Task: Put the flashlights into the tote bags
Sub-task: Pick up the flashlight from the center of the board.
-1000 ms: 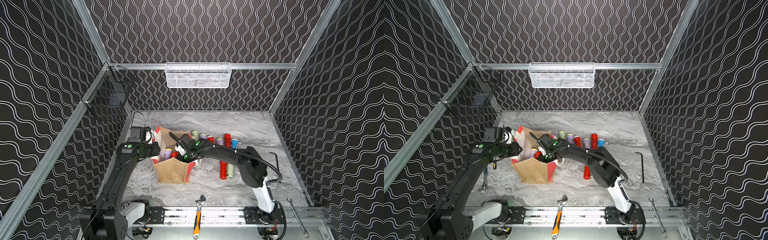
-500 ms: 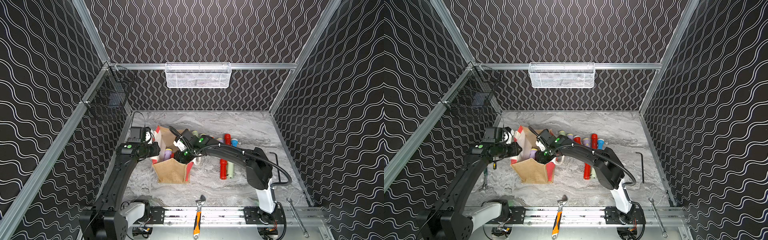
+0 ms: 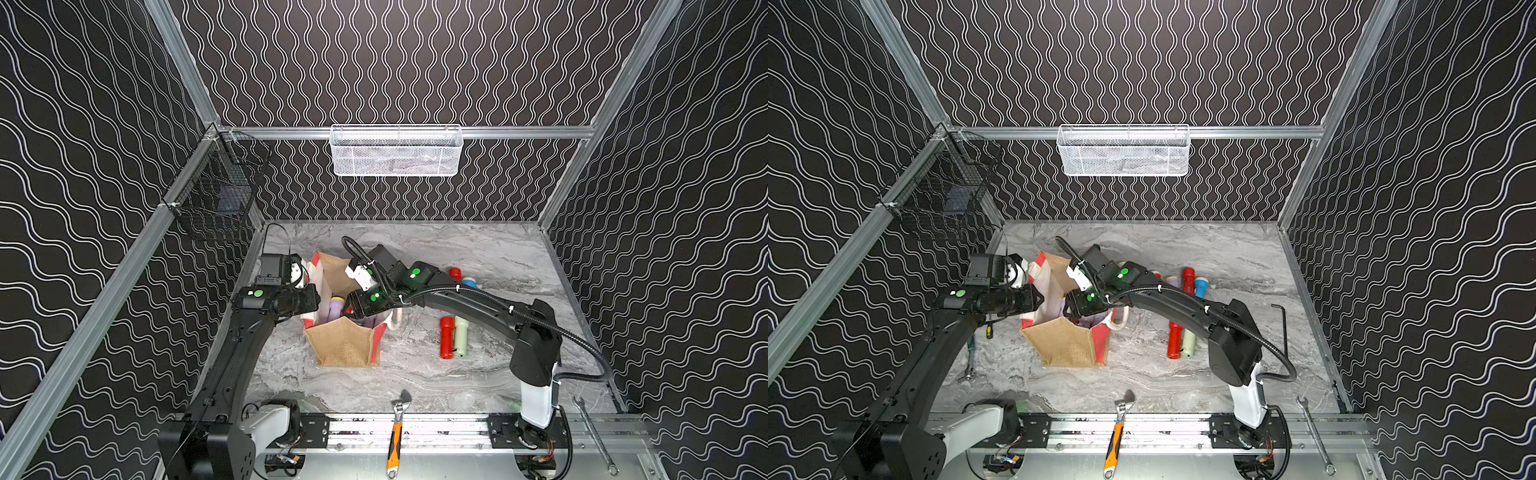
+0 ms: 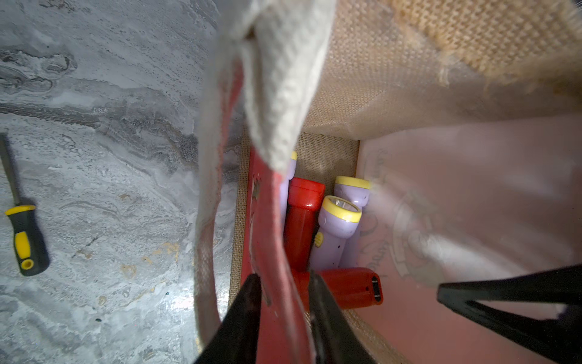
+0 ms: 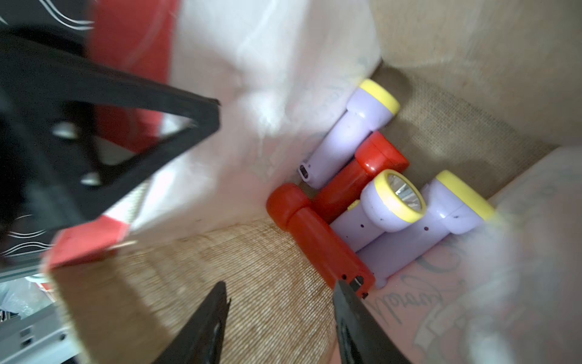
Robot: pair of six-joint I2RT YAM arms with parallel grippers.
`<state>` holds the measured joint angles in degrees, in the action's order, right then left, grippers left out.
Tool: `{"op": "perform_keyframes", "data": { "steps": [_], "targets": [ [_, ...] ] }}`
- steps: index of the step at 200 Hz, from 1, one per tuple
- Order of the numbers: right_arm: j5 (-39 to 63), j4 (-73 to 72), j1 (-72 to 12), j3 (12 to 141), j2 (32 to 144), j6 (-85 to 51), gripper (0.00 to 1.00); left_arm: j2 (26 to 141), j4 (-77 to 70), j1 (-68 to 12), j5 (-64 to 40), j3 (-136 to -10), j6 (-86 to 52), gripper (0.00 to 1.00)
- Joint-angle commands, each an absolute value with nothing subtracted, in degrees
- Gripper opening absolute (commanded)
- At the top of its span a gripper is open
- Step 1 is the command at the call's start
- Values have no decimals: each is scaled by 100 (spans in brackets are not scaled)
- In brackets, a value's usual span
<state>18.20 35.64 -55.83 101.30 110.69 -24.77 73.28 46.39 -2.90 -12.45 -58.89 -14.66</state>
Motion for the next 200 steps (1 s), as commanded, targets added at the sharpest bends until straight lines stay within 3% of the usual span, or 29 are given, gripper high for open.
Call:
{"op": "perform_keyframes", "data": {
  "steps": [1,84,200],
  "targets": [
    [1727,3330,-5589,10154,10744,-2368,56,7290,4581,-281,-1286,-5882,-1441,31],
    [1047,3053,-5513,9316,9661,-2326,58,7184,4672,-281,-1143,-5902,-1423,31],
    [675,2900,-4229,6989,7141,-3045,59,7269,4665,-281,-1050,-5924,-1424,31]
  ]
}}
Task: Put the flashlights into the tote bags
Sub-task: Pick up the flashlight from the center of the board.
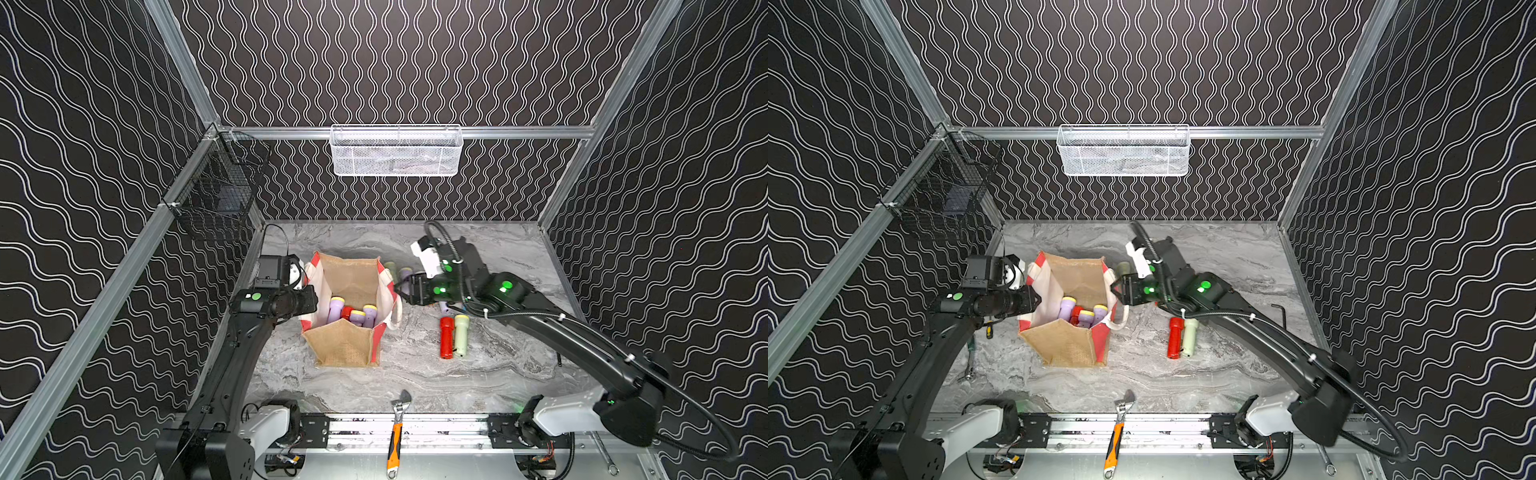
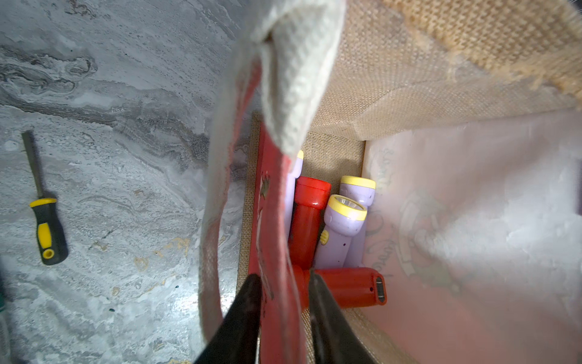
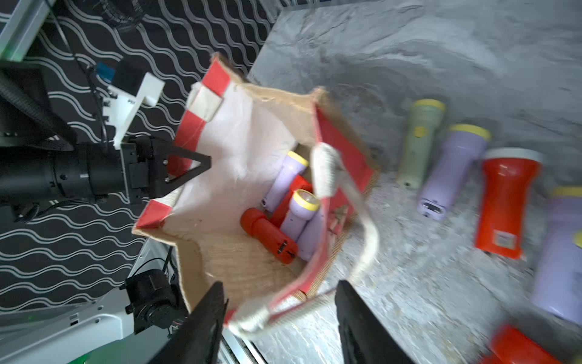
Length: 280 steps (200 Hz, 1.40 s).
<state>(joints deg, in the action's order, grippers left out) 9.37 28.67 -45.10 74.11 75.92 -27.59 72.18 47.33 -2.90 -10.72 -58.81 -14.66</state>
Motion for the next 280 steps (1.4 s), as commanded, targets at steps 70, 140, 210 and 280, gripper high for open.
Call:
{"op": "perform_keyframes", "data": {
  "steps": [70,140,210,280],
  "targets": [
    [-210,3924,-3540,5536,6351,-3301,60,7363,4598,-281,-1090,-5915,-1411,32],
    [-408,4072,-3227,4799,6361,-3347,61,7392,4596,-281,-1066,-5861,-1374,31],
    [82,3555,-2747,4005,6684,-3395,58,7458,4601,-281,-1061,-5853,-1371,31],
    [334,3331,-2716,4070,6996,-3352,59,7489,4601,-281,-1037,-5817,-1368,31]
  ]
}}
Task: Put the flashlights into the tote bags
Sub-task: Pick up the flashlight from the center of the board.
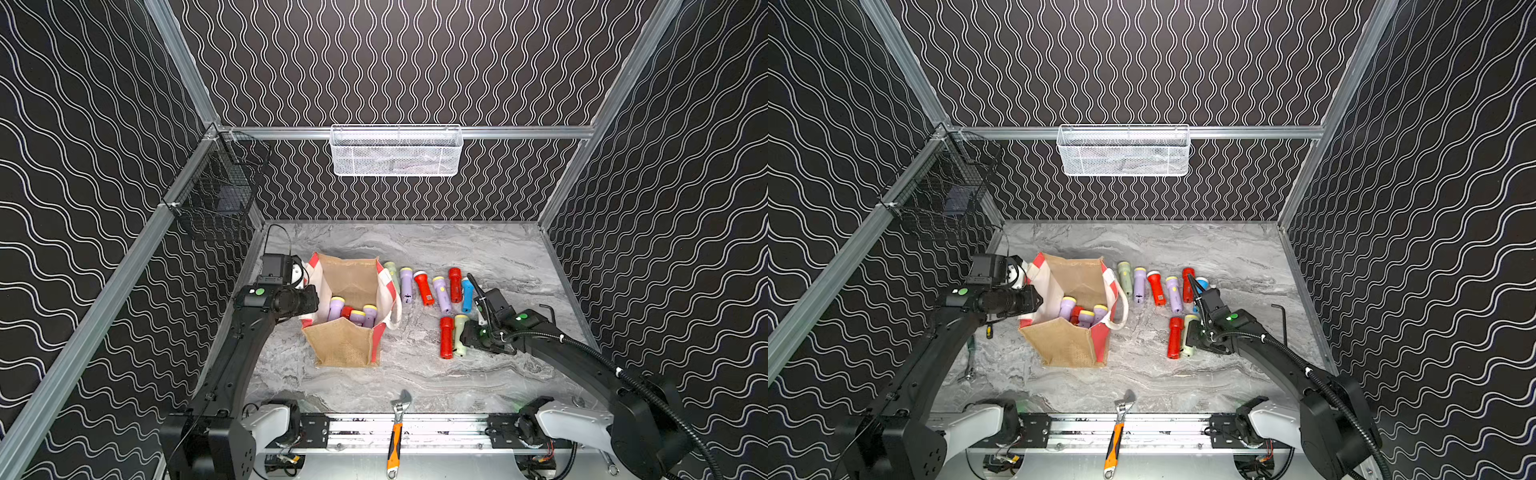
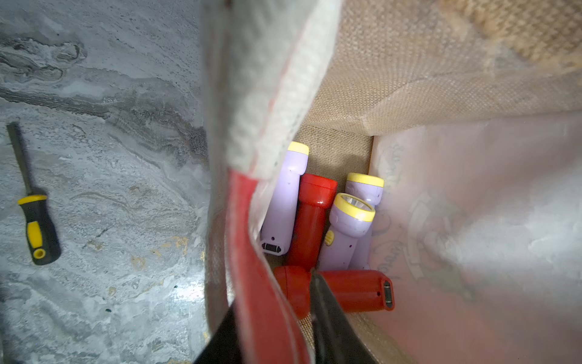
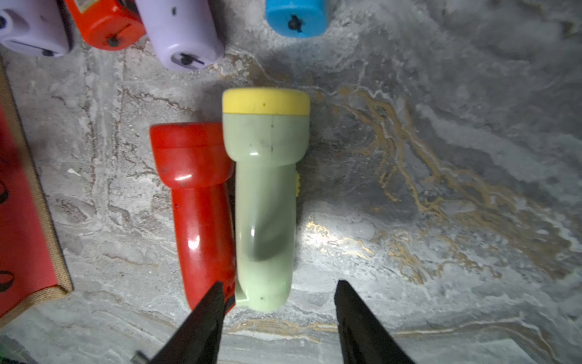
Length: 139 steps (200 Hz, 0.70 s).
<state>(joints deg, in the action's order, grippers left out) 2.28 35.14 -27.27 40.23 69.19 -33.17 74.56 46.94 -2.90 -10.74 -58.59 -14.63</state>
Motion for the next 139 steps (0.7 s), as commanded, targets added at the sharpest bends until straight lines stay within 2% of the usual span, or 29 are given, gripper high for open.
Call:
{"op": "perform_keyframes", "data": {
  "steps": [1,139],
  "targets": [
    [330,3335,-2716,4069,7005,-3355,59,7489,4599,-281,-1042,-5813,-1369,31],
    [663,2997,-2706,3922,7549,-3528,59,7495,4606,-281,-1045,-5852,-1363,31]
  ]
}}
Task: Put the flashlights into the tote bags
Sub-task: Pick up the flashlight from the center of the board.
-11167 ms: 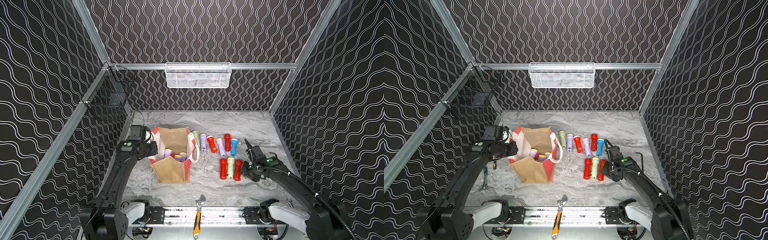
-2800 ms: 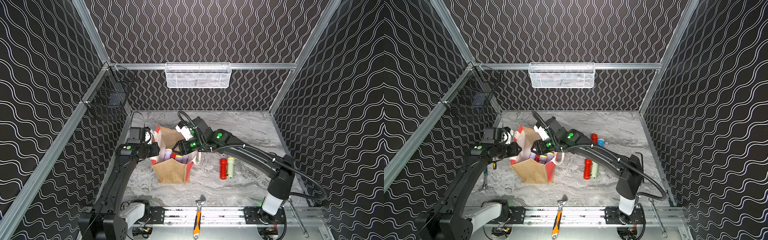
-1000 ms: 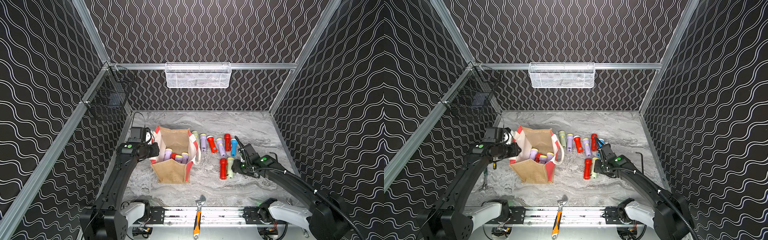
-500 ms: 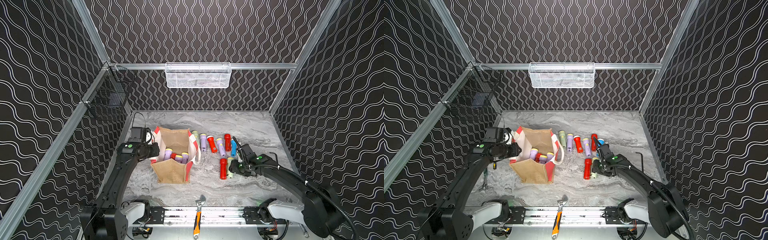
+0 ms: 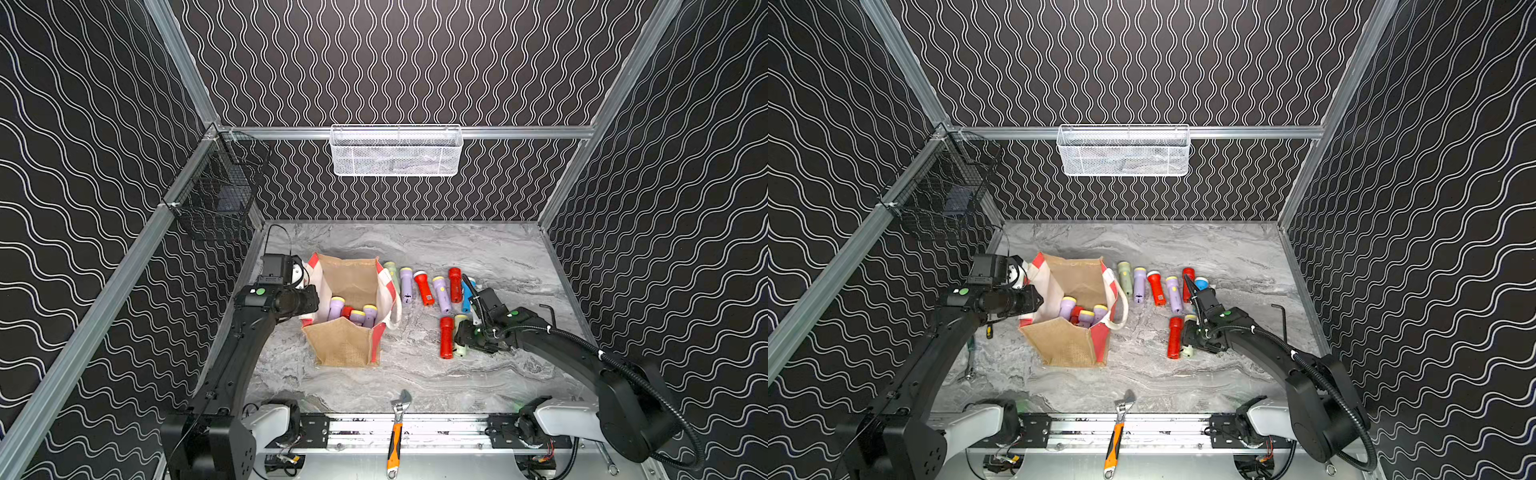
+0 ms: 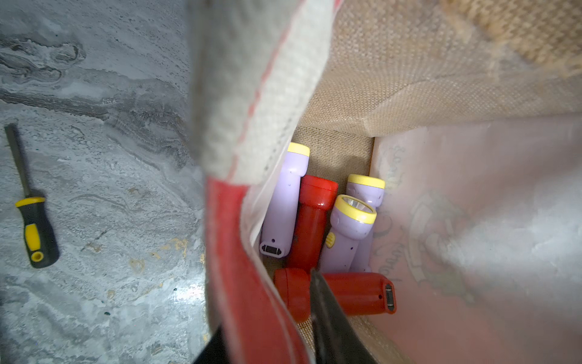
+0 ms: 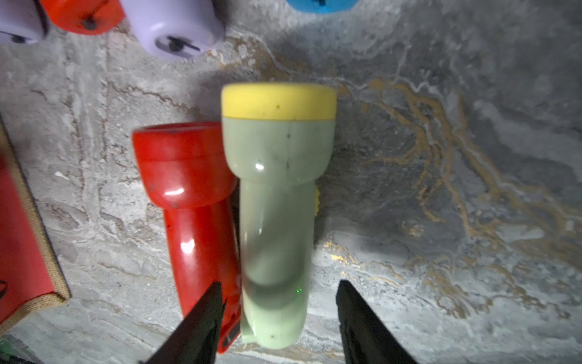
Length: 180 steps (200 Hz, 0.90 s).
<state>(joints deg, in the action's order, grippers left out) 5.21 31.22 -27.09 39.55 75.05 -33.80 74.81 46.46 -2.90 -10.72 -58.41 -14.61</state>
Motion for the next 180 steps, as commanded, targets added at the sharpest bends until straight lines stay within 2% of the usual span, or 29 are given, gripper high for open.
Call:
{"op": "perform_keyframes", "data": {
  "steps": [1,180],
  "targets": [
    [665,2997,-2707,3921,7549,-3530,59,7496,4606,-281,-1046,-5853,-1363,31],
    [502,2940,-2714,4067,8182,-3531,54,7511,4597,-281,-1113,-5836,-1346,32]
  ]
}}
